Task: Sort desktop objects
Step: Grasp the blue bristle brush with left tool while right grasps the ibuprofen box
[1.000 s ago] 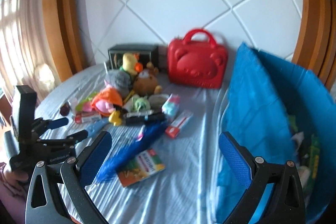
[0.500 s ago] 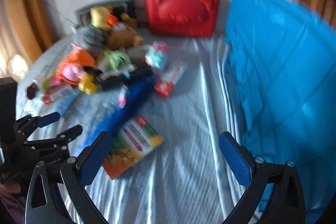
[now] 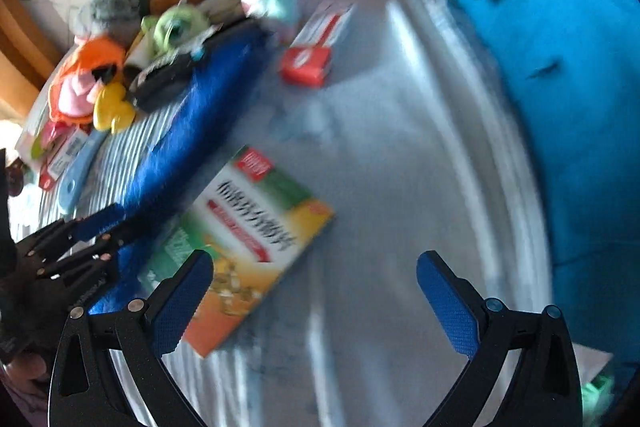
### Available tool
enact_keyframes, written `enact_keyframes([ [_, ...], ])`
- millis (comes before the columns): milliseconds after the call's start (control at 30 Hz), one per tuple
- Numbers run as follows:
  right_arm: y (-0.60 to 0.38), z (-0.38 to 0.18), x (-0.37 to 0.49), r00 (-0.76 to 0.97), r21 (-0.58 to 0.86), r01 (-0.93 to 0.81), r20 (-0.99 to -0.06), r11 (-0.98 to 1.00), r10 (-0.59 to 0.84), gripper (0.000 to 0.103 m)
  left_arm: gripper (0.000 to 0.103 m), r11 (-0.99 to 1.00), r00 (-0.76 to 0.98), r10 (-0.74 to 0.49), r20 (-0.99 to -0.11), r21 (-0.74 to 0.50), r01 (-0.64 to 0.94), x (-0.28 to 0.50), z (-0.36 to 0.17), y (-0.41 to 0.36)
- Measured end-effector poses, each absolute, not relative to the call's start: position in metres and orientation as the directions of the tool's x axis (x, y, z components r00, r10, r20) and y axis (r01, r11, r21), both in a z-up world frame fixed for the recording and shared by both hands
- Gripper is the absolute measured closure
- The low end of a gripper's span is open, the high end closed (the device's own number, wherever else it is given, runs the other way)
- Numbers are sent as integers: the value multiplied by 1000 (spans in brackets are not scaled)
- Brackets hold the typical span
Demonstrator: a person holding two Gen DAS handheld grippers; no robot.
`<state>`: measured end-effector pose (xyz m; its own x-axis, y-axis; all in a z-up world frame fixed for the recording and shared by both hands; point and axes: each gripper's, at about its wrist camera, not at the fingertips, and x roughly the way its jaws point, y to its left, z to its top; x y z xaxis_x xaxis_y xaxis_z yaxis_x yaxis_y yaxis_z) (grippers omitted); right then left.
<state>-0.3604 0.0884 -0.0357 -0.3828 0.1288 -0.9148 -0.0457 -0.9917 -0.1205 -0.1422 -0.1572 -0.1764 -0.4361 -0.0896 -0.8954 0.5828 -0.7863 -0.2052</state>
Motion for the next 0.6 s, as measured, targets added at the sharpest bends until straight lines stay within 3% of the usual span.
enact_keyframes([
  [400, 60, -71, -388, -293, -71, -135, -950, -988, 108, 0, 70, -824, -432, -76, -899, -188, 534, -150, -180, -153],
  [600, 59, -73, -392, -298, -44, -121, -951, -992, 79, 0, 70, -854, -406, -120, -906, -114, 507, -167, -180, -144],
])
